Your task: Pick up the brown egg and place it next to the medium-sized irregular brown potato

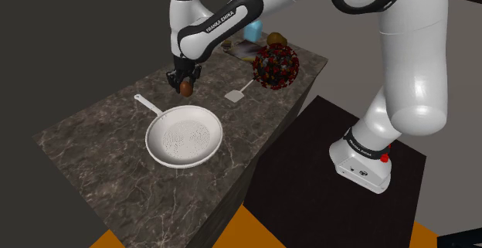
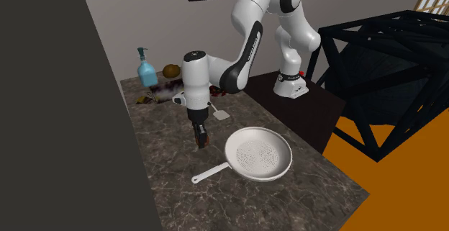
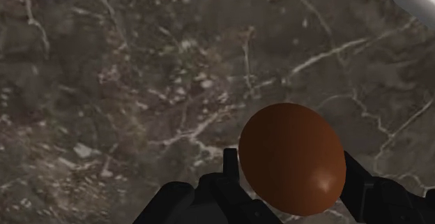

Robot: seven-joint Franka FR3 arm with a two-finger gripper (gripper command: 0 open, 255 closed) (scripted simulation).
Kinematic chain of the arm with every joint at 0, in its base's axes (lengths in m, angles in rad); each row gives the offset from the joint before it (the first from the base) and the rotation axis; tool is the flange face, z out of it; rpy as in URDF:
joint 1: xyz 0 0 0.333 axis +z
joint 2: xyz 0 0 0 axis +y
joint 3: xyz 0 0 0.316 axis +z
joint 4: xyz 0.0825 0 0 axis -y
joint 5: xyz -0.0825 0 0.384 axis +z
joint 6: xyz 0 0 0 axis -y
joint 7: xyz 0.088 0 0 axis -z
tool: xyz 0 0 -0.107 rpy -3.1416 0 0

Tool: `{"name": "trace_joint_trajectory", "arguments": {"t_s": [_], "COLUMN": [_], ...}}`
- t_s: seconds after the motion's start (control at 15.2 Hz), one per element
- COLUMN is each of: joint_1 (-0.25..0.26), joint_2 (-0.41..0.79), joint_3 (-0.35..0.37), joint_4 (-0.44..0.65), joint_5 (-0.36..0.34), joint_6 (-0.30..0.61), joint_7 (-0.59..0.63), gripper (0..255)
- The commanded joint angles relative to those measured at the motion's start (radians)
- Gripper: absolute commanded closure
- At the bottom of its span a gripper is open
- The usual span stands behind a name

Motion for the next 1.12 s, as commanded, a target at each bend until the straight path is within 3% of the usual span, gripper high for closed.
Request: {"name": "trace_joint_trajectory", "arguments": {"t_s": [0.0,0.46,1.06], "joint_1": [0.0,0.0,-0.006], "joint_2": [0.0,0.0,-0.072], "joint_3": [0.0,0.0,0.007], "joint_4": [0.0,0.0,0.014], "joint_5": [0.0,0.0,0.009], "joint_6": [0.0,0.0,-0.086], "joint_7": [0.0,0.0,-0.001], "gripper": [255,255,255]}}
